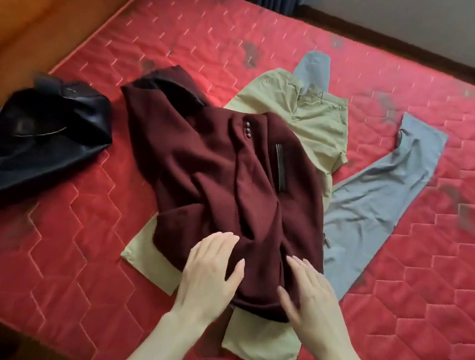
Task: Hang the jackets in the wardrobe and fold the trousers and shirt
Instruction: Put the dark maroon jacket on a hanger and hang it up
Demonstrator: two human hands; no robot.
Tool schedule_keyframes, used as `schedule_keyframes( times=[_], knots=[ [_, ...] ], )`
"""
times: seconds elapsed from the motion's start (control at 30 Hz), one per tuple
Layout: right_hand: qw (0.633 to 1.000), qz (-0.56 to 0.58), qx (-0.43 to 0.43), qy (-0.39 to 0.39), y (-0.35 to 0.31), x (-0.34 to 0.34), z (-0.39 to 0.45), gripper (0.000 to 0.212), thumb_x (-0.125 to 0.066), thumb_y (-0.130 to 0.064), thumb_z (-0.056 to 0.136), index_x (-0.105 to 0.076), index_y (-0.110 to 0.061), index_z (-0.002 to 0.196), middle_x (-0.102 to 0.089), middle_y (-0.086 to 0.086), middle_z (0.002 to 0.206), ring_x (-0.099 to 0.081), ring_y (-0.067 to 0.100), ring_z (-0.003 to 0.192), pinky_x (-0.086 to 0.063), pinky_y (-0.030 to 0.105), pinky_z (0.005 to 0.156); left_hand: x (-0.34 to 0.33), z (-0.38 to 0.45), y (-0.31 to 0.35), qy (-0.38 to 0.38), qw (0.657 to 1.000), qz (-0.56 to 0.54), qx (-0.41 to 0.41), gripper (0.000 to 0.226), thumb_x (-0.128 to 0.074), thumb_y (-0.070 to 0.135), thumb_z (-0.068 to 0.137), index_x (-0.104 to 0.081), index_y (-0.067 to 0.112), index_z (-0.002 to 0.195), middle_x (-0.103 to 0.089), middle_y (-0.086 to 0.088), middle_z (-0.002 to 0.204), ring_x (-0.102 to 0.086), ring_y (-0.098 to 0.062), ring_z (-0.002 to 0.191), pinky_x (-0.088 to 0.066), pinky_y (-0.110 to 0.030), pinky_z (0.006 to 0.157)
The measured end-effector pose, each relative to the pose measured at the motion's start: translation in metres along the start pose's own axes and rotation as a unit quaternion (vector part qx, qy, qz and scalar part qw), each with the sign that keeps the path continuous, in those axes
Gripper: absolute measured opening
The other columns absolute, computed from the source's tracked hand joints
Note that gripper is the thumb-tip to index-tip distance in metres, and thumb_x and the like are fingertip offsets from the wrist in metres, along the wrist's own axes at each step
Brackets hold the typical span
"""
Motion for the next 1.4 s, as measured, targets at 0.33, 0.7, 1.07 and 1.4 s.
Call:
schedule_keyframes(
  times=[0.33,0.7,1.07,1.4],
  knots=[
    [0.980,-0.100,-0.074,-0.154,0.062,-0.128,0.027,0.077,-0.073,-0.036,0.083,-0.035,-0.022,0.149,-0.048,-0.005,0.136,-0.043,0.024,0.131,-0.043,0.037,0.102,-0.146,0.023,-0.050,-0.118,0.968,0.220,0.006,0.050,-0.062,0.038,0.100,-0.050,0.019,0.145,-0.053,-0.007,0.140,-0.054,-0.029,0.124,-0.047,-0.041,0.098],
    [0.993,0.016,-0.121,-0.003,0.047,-0.030,-0.014,0.072,-0.078,-0.011,0.081,-0.053,-0.016,0.148,-0.071,0.006,0.099,-0.066,0.032,0.092,-0.050,0.043,0.083,-0.052,0.034,-0.005,-0.015,1.000,0.002,0.002,0.010,-0.046,0.017,0.102,-0.056,0.013,0.104,-0.060,-0.006,0.092,-0.055,-0.033,0.083,-0.046,-0.045,0.075],
    [0.969,0.114,-0.071,0.205,-0.038,0.179,-0.083,0.051,-0.080,-0.006,0.078,-0.061,-0.023,0.122,-0.062,-0.012,0.086,-0.062,0.015,0.083,-0.039,0.026,0.082,0.194,0.065,0.168,0.098,0.987,-0.104,-0.080,0.030,-0.052,0.036,0.105,-0.046,0.016,0.084,-0.045,0.008,0.060,-0.047,-0.011,0.054,-0.041,-0.038,0.057],
    [0.879,0.203,0.043,0.430,-0.102,0.396,-0.129,0.048,-0.075,-0.012,0.094,-0.056,-0.018,0.138,-0.060,-0.006,0.130,-0.054,0.018,0.126,-0.043,0.040,0.111,0.430,0.069,0.339,0.294,0.939,-0.101,-0.145,0.034,-0.053,0.032,0.106,-0.043,0.016,0.077,-0.035,0.010,0.053,-0.036,-0.008,0.046,-0.032,-0.036,0.054]
  ],
)
Point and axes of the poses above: each hand's wrist, its own z-axis towards the middle knuckle, its own x-axis out of the back of the hand, y = z × x, the point moved 7 cm from there along z, towards the middle knuckle
